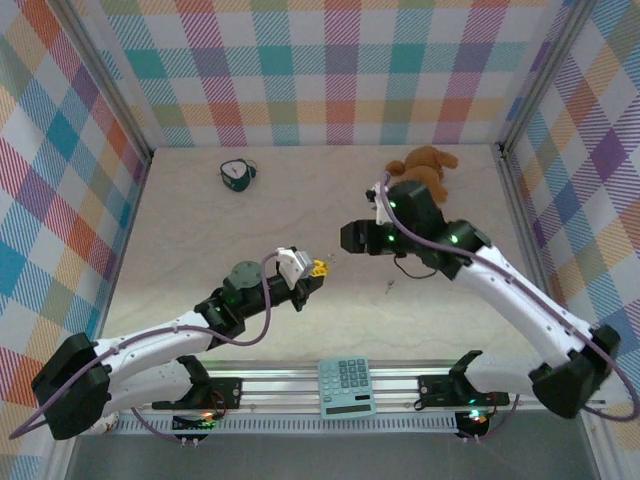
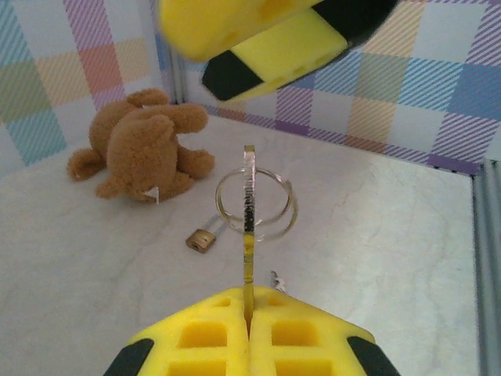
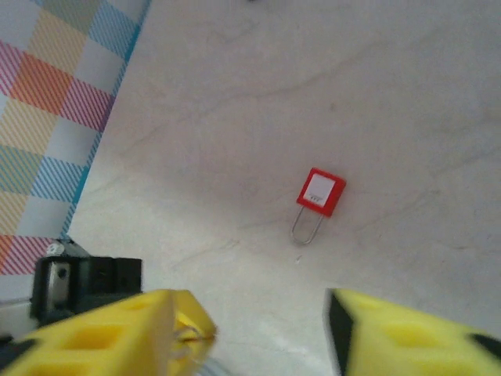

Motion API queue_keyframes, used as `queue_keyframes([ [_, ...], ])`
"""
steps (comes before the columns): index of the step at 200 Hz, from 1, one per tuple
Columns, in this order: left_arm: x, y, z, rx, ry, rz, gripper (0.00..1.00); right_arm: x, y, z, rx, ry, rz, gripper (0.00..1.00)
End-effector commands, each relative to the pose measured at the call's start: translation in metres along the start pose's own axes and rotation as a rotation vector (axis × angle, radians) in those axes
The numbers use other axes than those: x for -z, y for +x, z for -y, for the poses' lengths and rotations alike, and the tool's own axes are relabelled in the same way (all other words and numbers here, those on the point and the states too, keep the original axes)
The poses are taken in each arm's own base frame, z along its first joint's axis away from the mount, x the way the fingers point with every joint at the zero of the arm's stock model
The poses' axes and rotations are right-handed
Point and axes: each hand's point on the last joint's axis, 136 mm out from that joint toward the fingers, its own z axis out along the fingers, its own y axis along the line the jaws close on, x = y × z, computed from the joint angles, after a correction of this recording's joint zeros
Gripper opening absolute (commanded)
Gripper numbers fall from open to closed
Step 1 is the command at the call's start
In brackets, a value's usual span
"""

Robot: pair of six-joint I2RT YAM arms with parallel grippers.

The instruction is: Unlock with the key

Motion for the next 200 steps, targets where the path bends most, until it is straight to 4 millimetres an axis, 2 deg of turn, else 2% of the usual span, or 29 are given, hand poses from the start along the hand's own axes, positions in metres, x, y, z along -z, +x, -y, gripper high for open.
queue_keyframes([
  [1, 0.005, -0.001, 0.000, 0.101, 0.063, -0.063, 0.00, 0.002, -0.013, 0.015, 0.169, 0.043, 0.154, 0.66],
  [21, 0.005, 0.000, -0.002, 0.182, 0.125, -0.086, 0.00, 0.005, -0.006, 0.020, 0.228, 0.035, 0.159, 0.67],
  [35, 0.002, -0.002, -0.004, 0.250, 0.167, -0.087, 0.00, 0.006, 0.002, 0.003, 0.280, -0.129, 0.167, 0.67],
  [55, -0.003, -0.003, 0.003, 0.302, 0.257, -0.120, 0.00, 0.006, 0.010, -0.016, 0.343, -0.286, 0.177, 0.68],
  [104, -0.009, -0.020, 0.002, 0.387, 0.359, -0.084, 0.00, -0.017, 0.011, -0.032, 0.362, -0.485, 0.077, 0.47],
  [159, -0.013, -0.020, 0.008, 0.427, 0.436, -0.133, 0.00, -0.023, 0.012, -0.038, 0.363, -0.538, 0.038, 0.45],
  [180, -0.015, -0.017, 0.009, 0.439, 0.447, -0.146, 0.00, -0.022, 0.011, -0.039, 0.360, -0.539, 0.045, 0.41],
  [200, -0.015, -0.013, 0.010, 0.448, 0.456, -0.159, 0.00, -0.018, 0.009, -0.041, 0.361, -0.541, 0.060, 0.32],
])
